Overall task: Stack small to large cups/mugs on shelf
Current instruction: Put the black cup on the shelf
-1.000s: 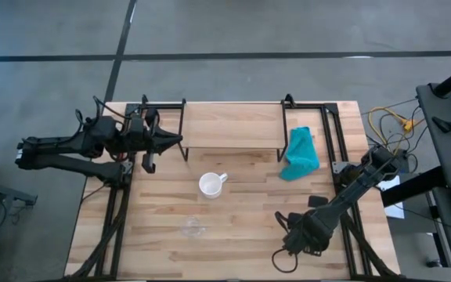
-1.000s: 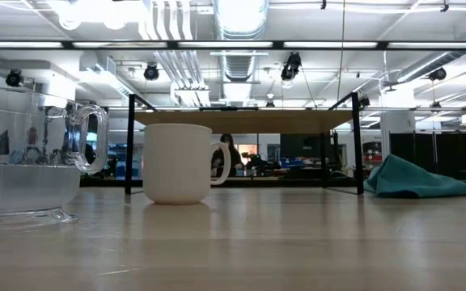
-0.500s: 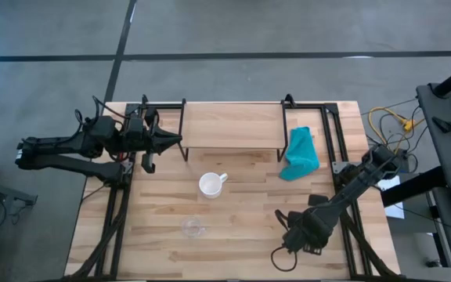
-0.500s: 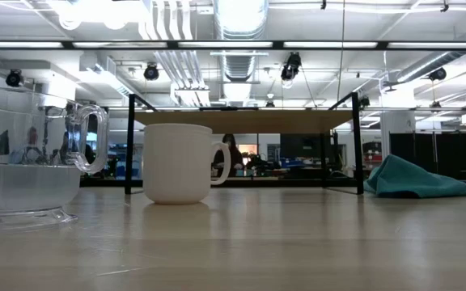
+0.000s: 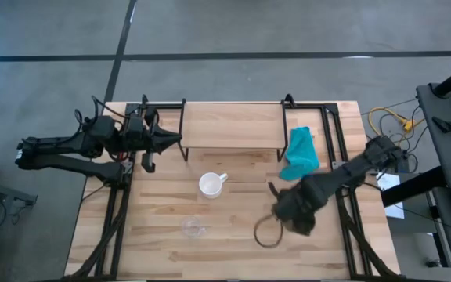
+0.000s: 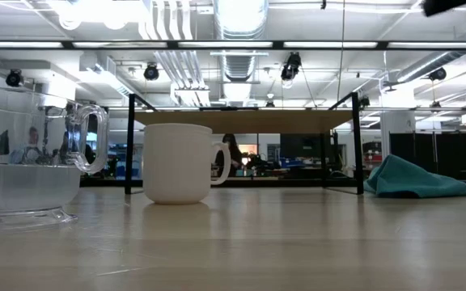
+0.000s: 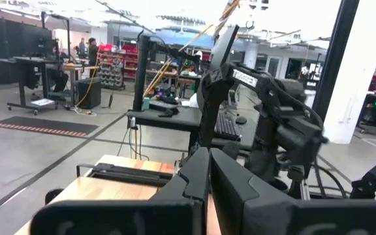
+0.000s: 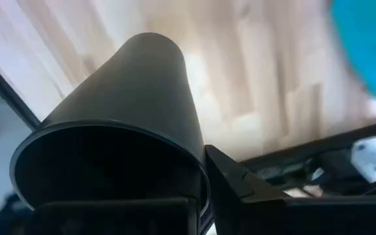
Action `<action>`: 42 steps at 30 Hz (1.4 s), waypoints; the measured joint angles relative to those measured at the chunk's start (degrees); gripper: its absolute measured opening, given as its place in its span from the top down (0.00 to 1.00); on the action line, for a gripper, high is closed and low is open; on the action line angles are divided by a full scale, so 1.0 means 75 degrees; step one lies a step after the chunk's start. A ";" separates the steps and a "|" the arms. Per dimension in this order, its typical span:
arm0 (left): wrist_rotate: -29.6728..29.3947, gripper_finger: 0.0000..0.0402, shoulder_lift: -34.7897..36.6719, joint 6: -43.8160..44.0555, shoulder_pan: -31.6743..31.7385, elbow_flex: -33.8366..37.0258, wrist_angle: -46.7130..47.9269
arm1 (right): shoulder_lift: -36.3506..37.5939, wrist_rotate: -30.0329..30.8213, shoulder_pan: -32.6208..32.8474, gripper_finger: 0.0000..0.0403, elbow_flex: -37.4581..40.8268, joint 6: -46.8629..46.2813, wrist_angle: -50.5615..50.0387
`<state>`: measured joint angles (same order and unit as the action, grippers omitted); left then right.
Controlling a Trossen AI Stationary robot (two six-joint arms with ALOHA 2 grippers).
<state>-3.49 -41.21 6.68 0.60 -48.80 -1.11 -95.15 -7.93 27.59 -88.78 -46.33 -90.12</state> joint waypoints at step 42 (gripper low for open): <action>-0.4644 1.00 -0.1874 -0.1970 0.0216 -0.0670 0.0575 | 0.0425 0.2468 -0.5691 0.98 -0.3945 0.2637 0.0087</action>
<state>-38.32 -55.26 -8.10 2.22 -53.82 3.20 -91.96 10.59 -15.09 -118.37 -26.55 -89.47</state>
